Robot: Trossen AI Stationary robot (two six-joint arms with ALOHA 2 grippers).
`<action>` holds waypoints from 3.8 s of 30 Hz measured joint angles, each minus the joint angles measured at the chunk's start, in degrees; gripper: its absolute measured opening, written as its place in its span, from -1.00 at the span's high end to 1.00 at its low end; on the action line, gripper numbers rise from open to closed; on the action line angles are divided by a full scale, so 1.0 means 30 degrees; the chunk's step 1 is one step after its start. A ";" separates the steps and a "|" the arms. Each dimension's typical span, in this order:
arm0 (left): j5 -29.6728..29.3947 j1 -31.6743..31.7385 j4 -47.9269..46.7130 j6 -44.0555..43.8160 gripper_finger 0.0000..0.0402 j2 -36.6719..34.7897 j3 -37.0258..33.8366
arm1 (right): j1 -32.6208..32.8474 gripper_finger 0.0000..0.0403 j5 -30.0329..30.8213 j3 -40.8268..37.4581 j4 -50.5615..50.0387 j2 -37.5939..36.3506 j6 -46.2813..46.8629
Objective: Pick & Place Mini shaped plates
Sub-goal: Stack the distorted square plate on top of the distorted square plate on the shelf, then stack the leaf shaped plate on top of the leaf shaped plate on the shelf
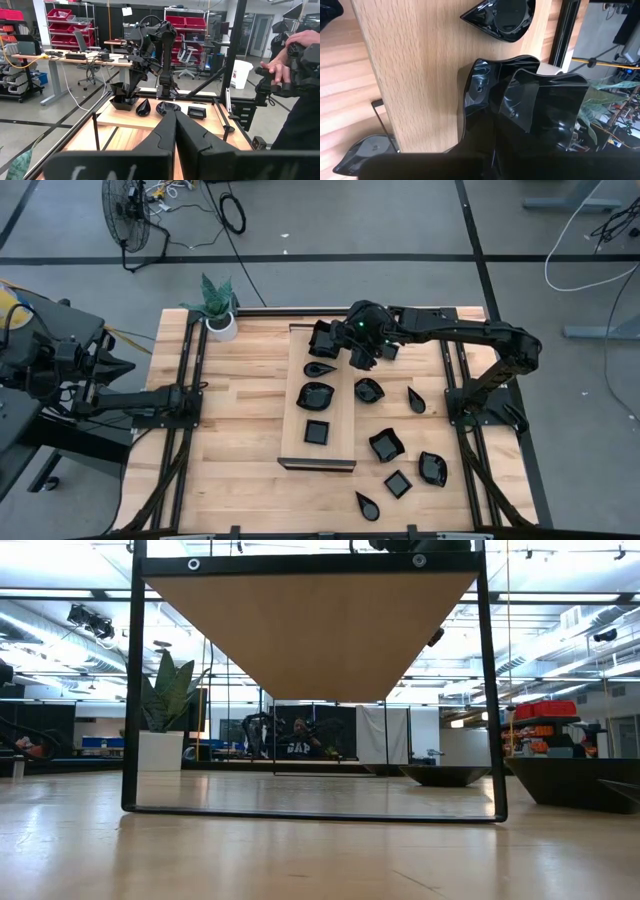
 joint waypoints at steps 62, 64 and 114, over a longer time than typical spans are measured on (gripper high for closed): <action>0.0007 -0.0001 0.0000 -0.0007 0.93 0.0000 0.0007 | -0.0187 0.91 -0.1151 -0.1450 0.1786 -0.0918 -0.0285; 0.0007 -0.0001 0.0007 0.0000 0.93 0.0000 0.0007 | -0.0323 0.91 -0.1144 -0.1450 0.1780 -0.0918 -0.0124; 0.0004 0.0000 0.0000 -0.0014 0.93 0.0000 0.0007 | -0.6217 0.26 -0.1146 -0.1450 0.2110 -0.2834 1.4505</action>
